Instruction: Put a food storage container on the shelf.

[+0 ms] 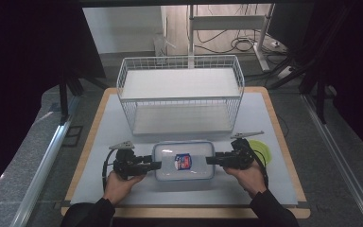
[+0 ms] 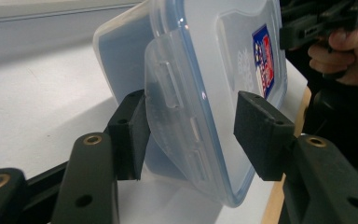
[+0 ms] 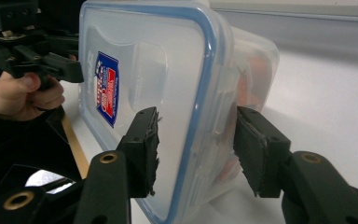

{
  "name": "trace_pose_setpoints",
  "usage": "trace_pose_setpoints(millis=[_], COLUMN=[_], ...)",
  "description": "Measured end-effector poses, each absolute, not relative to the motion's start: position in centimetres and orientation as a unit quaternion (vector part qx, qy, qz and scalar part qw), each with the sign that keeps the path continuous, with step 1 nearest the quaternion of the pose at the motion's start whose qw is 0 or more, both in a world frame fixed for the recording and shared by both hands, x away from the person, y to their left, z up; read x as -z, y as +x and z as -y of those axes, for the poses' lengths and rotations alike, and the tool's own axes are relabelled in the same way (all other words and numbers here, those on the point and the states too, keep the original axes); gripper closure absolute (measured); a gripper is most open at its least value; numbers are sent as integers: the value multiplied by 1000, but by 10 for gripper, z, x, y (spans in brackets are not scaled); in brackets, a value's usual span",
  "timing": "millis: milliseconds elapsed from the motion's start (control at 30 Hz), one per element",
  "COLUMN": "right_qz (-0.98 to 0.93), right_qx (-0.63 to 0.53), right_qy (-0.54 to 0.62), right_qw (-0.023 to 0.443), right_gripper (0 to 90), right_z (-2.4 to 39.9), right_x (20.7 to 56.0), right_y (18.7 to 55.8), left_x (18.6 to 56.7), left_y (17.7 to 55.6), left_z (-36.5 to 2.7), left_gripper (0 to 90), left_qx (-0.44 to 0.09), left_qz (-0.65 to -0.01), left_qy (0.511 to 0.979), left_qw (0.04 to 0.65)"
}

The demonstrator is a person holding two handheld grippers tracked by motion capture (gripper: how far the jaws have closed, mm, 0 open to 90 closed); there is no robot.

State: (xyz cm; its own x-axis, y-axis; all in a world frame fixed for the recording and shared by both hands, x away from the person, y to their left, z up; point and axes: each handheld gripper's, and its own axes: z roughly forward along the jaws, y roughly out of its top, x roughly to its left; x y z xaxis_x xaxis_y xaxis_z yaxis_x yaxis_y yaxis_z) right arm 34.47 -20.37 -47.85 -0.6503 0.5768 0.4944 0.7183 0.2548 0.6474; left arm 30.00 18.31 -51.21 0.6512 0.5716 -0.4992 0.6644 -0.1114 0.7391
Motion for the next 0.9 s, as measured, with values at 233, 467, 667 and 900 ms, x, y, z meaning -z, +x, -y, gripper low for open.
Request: trace_pose_setpoints(millis=[233, 467, 667, 900], right_qz=[780, 778, 774, 771], right_qx=[454, 458, 472, 490], right_qy=[-424, -426, -418, -404], right_qw=[78, 61, 55, 44], right_gripper=[521, 527, 533, 534], right_z=[204, 199, 198, 195], right_x=[479, 476, 465, 450], right_y=[340, 336, 338, 342], left_x=[512, 510, 494, 473], left_y=[301, 304, 306, 309], left_z=[-182, -187, -189, -192], left_gripper=[464, 483, 483, 483], left_qx=[50, 59, 39, 18], left_qz=[-433, -445, -431, -421], left_qy=[731, 721, 726, 735], left_qw=[526, 529, 534, 531])
